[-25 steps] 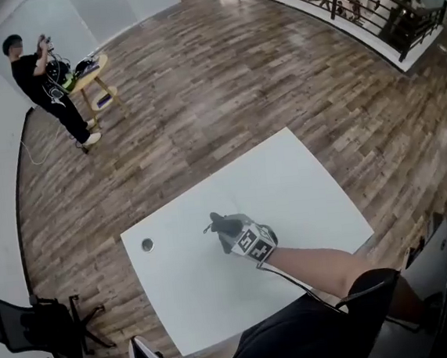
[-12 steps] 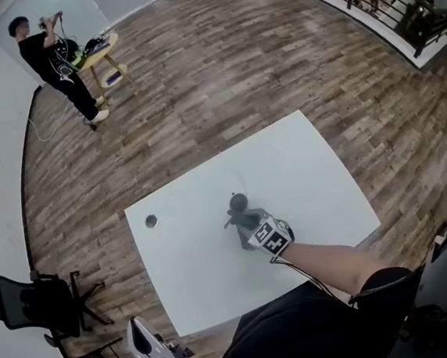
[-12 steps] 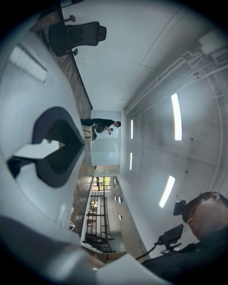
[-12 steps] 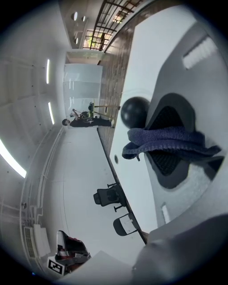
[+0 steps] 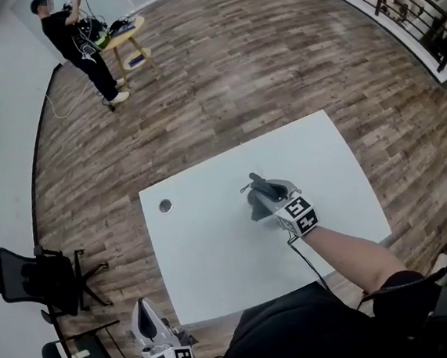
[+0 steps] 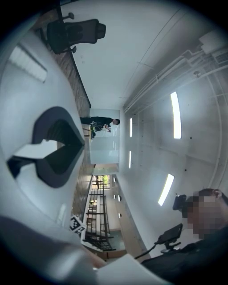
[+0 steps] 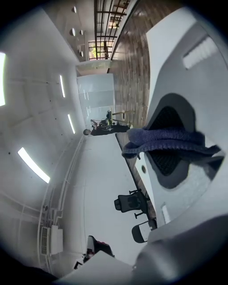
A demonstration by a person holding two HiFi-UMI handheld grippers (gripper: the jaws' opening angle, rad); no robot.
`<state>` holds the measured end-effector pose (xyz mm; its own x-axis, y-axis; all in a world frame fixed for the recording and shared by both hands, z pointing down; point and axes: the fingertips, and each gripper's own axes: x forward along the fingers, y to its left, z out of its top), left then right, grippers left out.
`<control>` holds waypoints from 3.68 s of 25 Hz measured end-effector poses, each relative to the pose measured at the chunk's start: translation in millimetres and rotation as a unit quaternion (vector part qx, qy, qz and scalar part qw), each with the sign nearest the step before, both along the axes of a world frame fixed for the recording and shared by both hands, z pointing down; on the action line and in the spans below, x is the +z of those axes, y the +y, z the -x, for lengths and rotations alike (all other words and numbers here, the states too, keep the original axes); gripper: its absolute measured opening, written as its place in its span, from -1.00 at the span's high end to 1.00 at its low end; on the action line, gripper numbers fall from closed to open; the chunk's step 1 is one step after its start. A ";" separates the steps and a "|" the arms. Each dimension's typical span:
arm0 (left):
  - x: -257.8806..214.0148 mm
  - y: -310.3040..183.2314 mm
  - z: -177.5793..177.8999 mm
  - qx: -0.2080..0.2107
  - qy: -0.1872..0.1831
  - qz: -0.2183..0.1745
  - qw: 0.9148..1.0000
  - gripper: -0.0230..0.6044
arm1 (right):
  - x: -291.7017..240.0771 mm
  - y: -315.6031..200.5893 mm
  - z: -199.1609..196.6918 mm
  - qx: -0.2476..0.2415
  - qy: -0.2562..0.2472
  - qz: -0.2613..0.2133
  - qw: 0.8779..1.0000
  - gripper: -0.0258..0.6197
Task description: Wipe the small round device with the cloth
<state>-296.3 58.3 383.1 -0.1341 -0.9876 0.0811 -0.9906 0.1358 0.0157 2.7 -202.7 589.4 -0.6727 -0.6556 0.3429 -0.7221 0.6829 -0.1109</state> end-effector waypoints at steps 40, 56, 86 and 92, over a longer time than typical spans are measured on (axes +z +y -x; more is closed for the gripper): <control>-7.0 -1.7 -14.2 0.002 -0.039 0.029 0.999 0.91 | 52.8 -30.5 -37.4 0.069 -0.006 0.060 0.996 0.60; -1.3 0.2 -12.3 0.007 -0.041 0.036 0.999 0.91 | 112.9 22.6 -40.7 0.032 0.043 0.129 0.990 0.60; 17.1 29.1 28.1 -0.040 0.008 0.015 0.999 0.91 | 20.3 -19.4 -2.6 0.026 0.076 0.020 0.997 0.60; 16.1 23.1 22.3 -0.027 0.002 0.013 1.000 0.91 | 28.4 -17.7 -24.2 0.049 0.062 0.036 0.996 0.60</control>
